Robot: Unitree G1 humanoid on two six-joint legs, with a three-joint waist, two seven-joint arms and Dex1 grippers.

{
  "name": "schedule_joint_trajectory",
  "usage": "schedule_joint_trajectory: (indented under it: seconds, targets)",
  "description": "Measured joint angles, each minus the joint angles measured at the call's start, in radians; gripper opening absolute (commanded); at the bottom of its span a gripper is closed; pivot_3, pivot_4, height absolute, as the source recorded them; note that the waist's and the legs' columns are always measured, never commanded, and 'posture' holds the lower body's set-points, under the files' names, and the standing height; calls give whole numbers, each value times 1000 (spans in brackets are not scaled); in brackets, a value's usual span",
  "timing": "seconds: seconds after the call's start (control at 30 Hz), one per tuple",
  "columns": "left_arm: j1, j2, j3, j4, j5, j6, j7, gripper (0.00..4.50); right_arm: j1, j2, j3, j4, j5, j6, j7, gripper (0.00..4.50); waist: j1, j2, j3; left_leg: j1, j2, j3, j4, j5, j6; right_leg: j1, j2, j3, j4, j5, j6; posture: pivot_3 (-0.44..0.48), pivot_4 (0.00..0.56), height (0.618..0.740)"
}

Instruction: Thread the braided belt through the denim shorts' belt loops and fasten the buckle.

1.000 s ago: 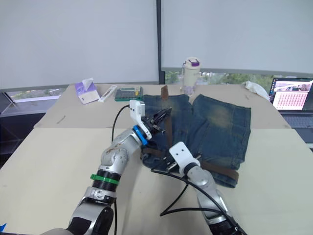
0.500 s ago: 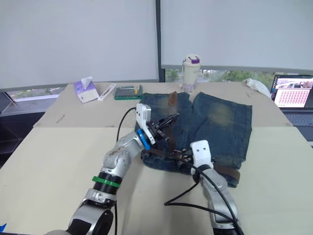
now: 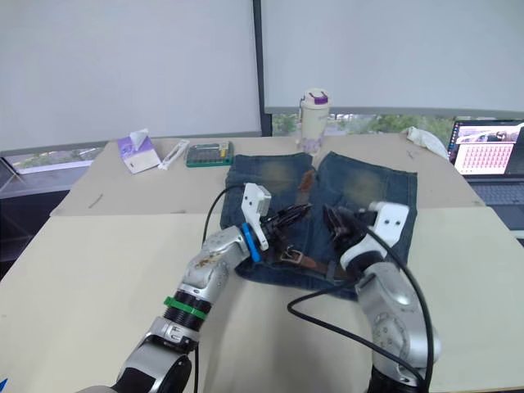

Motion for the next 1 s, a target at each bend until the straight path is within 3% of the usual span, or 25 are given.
schedule_joint_trajectory:
  seconds: [0.1, 0.13, 0.5, 0.97, 1.0]
  targets:
    - [0, -1, -2, 11, 23, -16, 14, 0, -54, 5, -6, -31, 64, 62, -55, 4325, 0, 0, 0, 0, 0, 0, 0, 0, 0, 0, 0, 0, 0, 0, 0, 0, 150, 740]
    - [0, -2, -2, 17, 26, -18, 17, 0, -63, 7, -1, -37, 82, 77, -68, 4477, 0, 0, 0, 0, 0, 0, 0, 0, 0, 0, 0, 0, 0, 0, 0, 0, 150, 740]
    - [-2, -28, -6, 63, 65, -61, 34, 0, -125, -11, 116, 24, 98, 133, -143, 4477, 1, 1, 0, 0, 0, 0, 0, 0, 0, -1, -1, 0, 0, 0, 0, 0, 150, 740]
    - [-2, -31, -7, 66, 69, -75, 36, 0, -141, 0, 119, 66, 63, 129, -223, 17, 0, 1, 0, 0, 0, 0, 0, 0, 0, -1, 0, 0, 1, 0, 0, 0, 150, 740]
    - [-2, -31, -4, 66, 68, -74, 35, 369, -141, 0, 119, 66, 63, 129, -224, 3, 0, 1, 0, 0, 0, 1, 0, 0, 0, -1, 0, 0, 1, 0, 0, 0, 150, 740]
